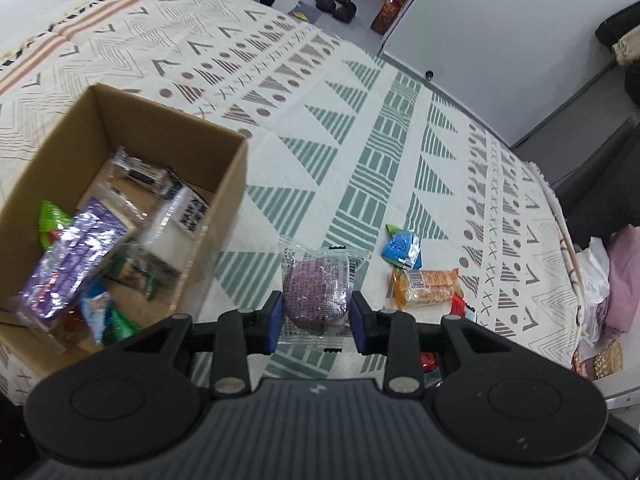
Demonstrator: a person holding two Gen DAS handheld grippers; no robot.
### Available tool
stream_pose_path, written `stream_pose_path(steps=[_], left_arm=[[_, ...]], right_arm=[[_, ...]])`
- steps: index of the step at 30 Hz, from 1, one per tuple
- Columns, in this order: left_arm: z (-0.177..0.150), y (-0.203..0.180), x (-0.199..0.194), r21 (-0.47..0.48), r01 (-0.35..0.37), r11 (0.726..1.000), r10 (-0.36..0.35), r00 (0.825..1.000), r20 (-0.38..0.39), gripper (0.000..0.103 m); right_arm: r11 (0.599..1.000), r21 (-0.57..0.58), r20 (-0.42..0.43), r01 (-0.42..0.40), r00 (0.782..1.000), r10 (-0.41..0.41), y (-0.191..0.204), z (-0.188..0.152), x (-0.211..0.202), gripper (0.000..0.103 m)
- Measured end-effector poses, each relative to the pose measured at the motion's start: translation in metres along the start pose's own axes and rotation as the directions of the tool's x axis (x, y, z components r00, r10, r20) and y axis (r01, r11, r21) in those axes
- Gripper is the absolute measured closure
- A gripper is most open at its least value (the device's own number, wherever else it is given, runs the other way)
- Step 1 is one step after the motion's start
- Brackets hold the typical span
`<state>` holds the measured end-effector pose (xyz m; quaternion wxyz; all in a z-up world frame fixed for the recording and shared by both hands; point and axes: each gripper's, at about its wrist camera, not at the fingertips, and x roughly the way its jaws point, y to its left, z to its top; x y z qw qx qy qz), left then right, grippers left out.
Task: Organize snacks
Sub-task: 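Carry the purple pack in the left gripper while the right carries the red pack to the box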
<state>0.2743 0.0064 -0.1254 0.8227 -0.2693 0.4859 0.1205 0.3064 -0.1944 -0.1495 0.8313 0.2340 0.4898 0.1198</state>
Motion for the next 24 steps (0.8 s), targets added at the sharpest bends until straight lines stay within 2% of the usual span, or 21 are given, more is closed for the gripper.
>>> stream_pose_path(steps=[11, 24], left_arm=[[0.003, 0.027, -0.038, -0.026, 0.012, 1.0, -0.01, 0.999, 0.053, 0.07], [0.017, 0.067, -0.069, -0.07, 0.003, 0.998, 0.005, 0.994, 0.106, 0.07]], right_arm=[[0.997, -0.057, 0.04, -0.044, 0.998, 0.046, 0.038, -0.014, -0.023, 0.083], [0.987, -0.13, 0.058, -0.094, 0.993, 0.102, 0.085, -0.026, -0.031, 0.083]])
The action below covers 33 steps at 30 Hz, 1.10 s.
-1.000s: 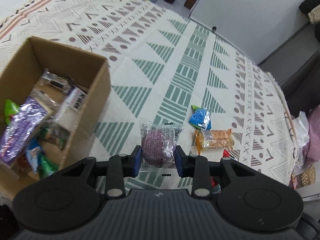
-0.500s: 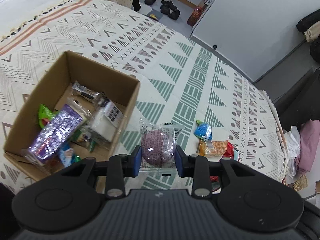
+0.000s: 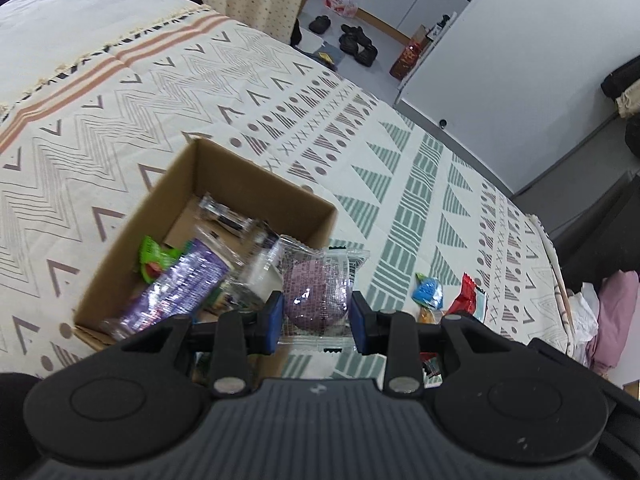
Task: Organize snacks
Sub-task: 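Carry the purple pack in the left gripper while the right carries the red pack to the box, then open the left gripper over the box while the right gripper releases the red pack inside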
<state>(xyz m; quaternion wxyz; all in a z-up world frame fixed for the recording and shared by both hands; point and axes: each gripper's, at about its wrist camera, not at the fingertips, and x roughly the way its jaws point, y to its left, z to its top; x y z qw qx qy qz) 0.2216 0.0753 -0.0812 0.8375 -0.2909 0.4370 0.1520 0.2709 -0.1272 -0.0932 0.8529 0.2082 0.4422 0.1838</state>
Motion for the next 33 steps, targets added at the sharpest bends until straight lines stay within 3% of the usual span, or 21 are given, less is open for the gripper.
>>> stream_pose_path(steps=[18, 33], left_arm=[[0.026, 0.06, -0.017, -0.073, -0.04, 0.996, 0.043, 0.999, 0.03, 0.069], [0.041, 0.096, -0.005, -0.125, -0.063, 0.99, 0.062, 0.998, -0.007, 0.069]], right_arm=[[0.994, -0.092, -0.038, -0.057, 0.998, 0.053, 0.062, -0.014, 0.019, 0.083], [0.985, -0.145, -0.098, -0.091, 0.992, 0.077, 0.095, -0.026, 0.044, 0.083]])
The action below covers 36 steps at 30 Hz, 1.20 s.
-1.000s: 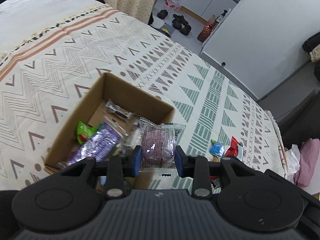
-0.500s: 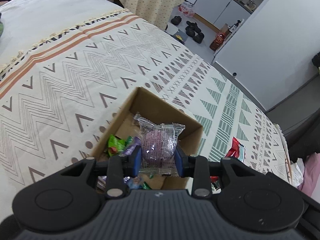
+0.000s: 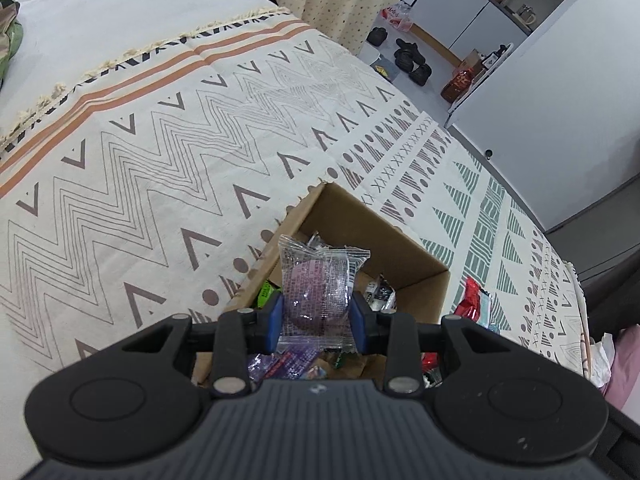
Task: Organize snacks
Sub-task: 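Open the left gripper over the box while the right gripper releases the red pack inside, then move both open grippers from the box toward the blue candy and biscuit pack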
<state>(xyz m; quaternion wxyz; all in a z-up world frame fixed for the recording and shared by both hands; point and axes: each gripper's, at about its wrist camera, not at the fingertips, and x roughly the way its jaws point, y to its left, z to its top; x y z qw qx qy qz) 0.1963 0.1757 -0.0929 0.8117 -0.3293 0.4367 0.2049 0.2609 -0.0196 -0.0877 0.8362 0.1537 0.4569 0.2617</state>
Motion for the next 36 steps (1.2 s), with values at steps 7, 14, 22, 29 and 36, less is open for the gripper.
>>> stream_pose_path(steps=[7, 14, 22, 29, 36], left_arm=[[0.006, 0.007, 0.009, -0.053, 0.031, 0.998, -0.033, 0.999, -0.028, 0.061], [0.006, 0.006, 0.009, -0.046, 0.005, 0.999, -0.006, 1.0, -0.025, 0.05], [-0.003, -0.002, 0.005, -0.017, -0.034, 0.999, 0.033, 0.999, -0.014, 0.023], [-0.014, -0.018, 0.002, 0.016, -0.056, 0.998, 0.056, 0.998, -0.019, 0.014], [-0.03, -0.042, 0.0, 0.052, -0.04, 0.998, 0.041, 0.999, -0.019, 0.009]], right_arm=[[1.0, -0.012, -0.025, 0.004, 1.0, -0.004, 0.005, -0.002, 0.011, 0.083], [1.0, -0.009, -0.043, 0.018, 0.999, -0.018, 0.001, -0.007, 0.013, 0.083], [0.999, 0.009, -0.046, 0.044, 0.998, -0.044, -0.008, -0.012, 0.006, 0.064], [0.996, 0.044, -0.022, 0.072, 0.997, -0.071, -0.025, -0.01, -0.005, 0.053], [0.993, 0.08, 0.006, 0.089, 0.996, -0.09, -0.049, -0.011, -0.023, 0.038]])
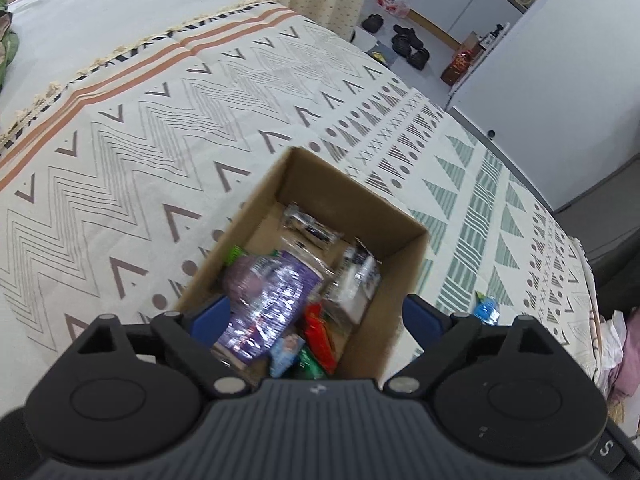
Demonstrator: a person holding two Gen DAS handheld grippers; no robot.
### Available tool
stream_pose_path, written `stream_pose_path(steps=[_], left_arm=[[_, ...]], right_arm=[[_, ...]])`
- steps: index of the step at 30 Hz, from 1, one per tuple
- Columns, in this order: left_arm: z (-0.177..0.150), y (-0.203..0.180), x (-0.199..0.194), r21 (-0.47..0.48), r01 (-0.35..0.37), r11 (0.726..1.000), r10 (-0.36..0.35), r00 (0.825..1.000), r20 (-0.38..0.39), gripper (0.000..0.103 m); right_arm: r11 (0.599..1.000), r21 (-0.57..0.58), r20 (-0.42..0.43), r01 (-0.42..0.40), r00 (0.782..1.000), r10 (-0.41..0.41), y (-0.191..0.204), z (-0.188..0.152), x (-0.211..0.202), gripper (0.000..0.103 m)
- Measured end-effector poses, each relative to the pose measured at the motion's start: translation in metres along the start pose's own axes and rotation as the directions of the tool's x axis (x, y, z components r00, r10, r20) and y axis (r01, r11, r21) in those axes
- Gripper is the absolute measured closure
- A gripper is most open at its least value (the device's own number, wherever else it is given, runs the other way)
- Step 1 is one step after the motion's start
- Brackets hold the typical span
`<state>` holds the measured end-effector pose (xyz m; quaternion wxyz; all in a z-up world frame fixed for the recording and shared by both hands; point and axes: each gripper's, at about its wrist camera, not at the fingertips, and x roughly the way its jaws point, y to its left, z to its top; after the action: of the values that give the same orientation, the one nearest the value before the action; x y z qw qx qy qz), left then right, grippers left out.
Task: Organize snacks
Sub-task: 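Move both open grippers from the box toward the blue candy and biscuit pack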
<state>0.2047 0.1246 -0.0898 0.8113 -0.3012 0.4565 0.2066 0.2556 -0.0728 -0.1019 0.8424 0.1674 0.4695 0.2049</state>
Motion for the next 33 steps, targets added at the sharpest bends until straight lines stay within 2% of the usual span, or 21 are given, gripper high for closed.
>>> stream_pose_path(steps=[6, 12, 33], left_arm=[[-0.012, -0.028, -0.002, 0.06, 0.006, 0.998, -0.006, 1.0, 0.001, 0.005], [-0.023, -0.053, 0.002, 0.106, 0.012, 0.994, -0.012, 1.0, -0.003, 0.002], [-0.046, -0.116, 0.045, 0.176, 0.024, 0.984, -0.016, 0.999, -0.046, 0.002]], right_arm=[[0.999, 0.034, 0.033, 0.011, 0.999, -0.012, -0.024, 0.005, -0.014, 0.028], [0.997, 0.076, 0.055, 0.012, 0.998, -0.016, -0.049, 0.01, -0.024, 0.023], [0.978, 0.204, 0.071, 0.032, 0.996, -0.048, -0.138, 0.023, -0.029, 0.02]])
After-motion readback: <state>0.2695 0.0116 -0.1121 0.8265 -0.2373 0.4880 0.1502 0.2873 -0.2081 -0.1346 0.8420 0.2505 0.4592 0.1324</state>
